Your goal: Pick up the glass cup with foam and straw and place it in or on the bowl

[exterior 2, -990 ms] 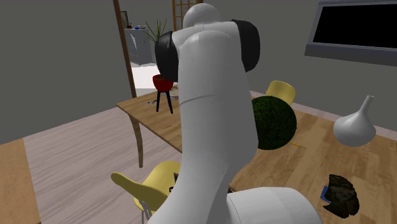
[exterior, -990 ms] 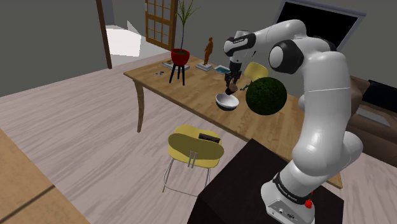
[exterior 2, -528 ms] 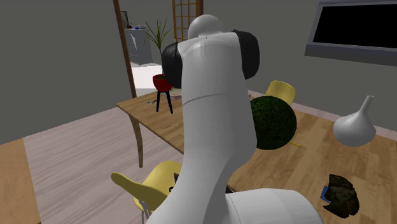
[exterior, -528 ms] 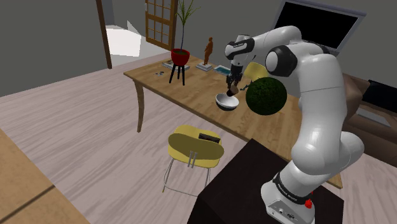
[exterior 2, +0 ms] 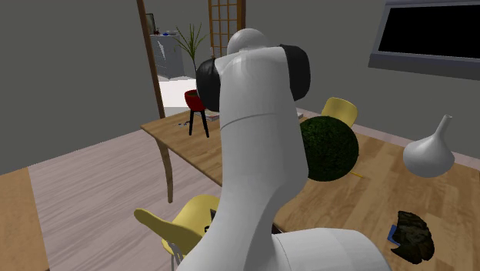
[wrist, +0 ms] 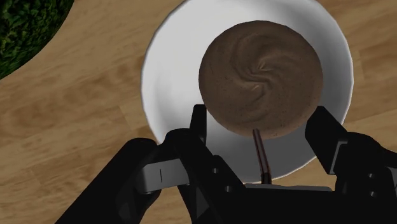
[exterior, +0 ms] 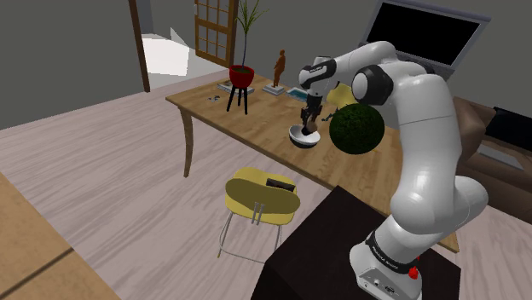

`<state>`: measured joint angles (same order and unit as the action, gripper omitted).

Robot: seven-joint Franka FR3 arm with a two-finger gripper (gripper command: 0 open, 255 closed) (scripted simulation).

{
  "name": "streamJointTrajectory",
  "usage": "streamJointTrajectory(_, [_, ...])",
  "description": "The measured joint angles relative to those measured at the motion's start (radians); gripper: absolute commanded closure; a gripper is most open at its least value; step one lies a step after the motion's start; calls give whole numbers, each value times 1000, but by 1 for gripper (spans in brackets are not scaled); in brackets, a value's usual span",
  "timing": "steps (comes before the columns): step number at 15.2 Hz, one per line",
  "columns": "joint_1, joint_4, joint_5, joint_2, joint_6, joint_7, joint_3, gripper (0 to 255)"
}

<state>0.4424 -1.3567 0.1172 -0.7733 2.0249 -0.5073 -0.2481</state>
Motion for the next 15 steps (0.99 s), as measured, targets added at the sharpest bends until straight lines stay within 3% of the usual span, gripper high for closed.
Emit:
streamJointTrajectory(7, [0,-9,2,-7,17,-1,1,255])
streamJointTrajectory(8, [0,-9,2,-7,17,-1,1,0])
streamJointTrajectory(15, [-2,-3,1,-3,7,2,1,0])
